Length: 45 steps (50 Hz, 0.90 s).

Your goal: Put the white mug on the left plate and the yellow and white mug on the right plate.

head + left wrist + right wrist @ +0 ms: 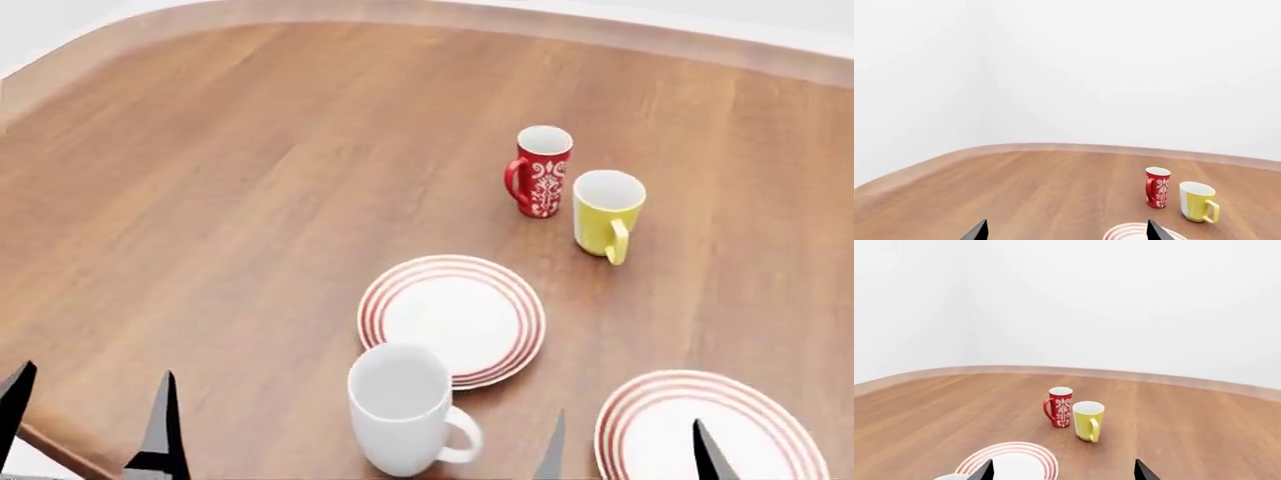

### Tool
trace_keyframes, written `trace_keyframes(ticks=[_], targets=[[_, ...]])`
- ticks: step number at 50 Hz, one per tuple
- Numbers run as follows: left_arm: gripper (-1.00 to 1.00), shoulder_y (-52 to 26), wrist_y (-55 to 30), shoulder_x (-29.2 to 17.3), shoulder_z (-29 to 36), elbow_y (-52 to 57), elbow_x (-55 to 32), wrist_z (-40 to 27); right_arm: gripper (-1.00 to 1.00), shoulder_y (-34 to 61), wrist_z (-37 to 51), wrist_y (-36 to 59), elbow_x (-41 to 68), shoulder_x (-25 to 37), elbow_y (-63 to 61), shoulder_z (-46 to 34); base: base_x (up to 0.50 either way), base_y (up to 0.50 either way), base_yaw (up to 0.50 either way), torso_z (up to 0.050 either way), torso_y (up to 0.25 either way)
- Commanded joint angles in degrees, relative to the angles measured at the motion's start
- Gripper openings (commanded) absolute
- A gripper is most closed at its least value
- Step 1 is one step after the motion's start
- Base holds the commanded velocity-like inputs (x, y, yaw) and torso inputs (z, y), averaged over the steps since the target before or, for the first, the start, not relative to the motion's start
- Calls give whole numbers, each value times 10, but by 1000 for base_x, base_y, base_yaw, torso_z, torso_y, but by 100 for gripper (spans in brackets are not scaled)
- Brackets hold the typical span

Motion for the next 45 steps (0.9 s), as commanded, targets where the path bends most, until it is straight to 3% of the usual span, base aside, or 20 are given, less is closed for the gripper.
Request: trace_keyframes(ticks=[1, 13, 21, 28, 38, 45], targets=[[100, -3, -2, -6, -2, 3, -12, -9, 100, -1, 6, -11, 11, 6, -1, -1, 165, -472, 0, 0, 0], [100, -11, -4, -10, -13, 4, -29, -20, 100, -2, 26, -14, 19, 7, -6, 10, 40, -116, 0, 0, 0], [100, -13, -6, -12, -21, 11, -43, -28, 100, -1, 38, -14, 6, 11, -3, 3, 418, 146, 0, 0, 0], [100, -13, -6, -15, -19, 13, -45, -32, 100, 7, 49, 14, -48, 31, -5, -30, -24, 75, 0, 0, 0], [100, -18, -21, -17, -20, 16, -49, -46, 100, -1, 54, -2, -8, 23, -10, -5, -16, 109, 0, 0, 0], [100, -26, -31, -14, -30, 12, -54, -64, 100, -1, 58, 0, -7, 25, -11, -7, 450, 157, 0, 0, 0]])
